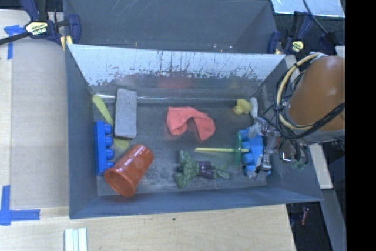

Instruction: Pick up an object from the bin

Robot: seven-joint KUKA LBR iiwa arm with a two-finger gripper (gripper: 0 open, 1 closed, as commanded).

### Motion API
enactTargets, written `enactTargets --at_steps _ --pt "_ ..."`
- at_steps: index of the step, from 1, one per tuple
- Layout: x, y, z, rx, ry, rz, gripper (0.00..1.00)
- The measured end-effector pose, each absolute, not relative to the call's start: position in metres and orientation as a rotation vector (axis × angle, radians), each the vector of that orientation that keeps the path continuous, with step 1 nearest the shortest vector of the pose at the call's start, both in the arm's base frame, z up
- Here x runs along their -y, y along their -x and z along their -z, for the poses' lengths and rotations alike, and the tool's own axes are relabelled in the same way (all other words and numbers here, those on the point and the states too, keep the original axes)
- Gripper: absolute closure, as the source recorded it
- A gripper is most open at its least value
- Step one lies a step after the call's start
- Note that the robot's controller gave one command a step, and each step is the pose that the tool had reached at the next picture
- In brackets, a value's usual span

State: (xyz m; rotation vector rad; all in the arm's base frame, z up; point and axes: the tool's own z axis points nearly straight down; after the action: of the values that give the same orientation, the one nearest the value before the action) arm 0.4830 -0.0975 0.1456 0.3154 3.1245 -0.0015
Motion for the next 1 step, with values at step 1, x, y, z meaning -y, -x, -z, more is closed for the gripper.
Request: enactTargets --at_steps 1 --pt "0.0651 -0.4842 -0.0841 -3.120 -0.047 0.005 0.00"
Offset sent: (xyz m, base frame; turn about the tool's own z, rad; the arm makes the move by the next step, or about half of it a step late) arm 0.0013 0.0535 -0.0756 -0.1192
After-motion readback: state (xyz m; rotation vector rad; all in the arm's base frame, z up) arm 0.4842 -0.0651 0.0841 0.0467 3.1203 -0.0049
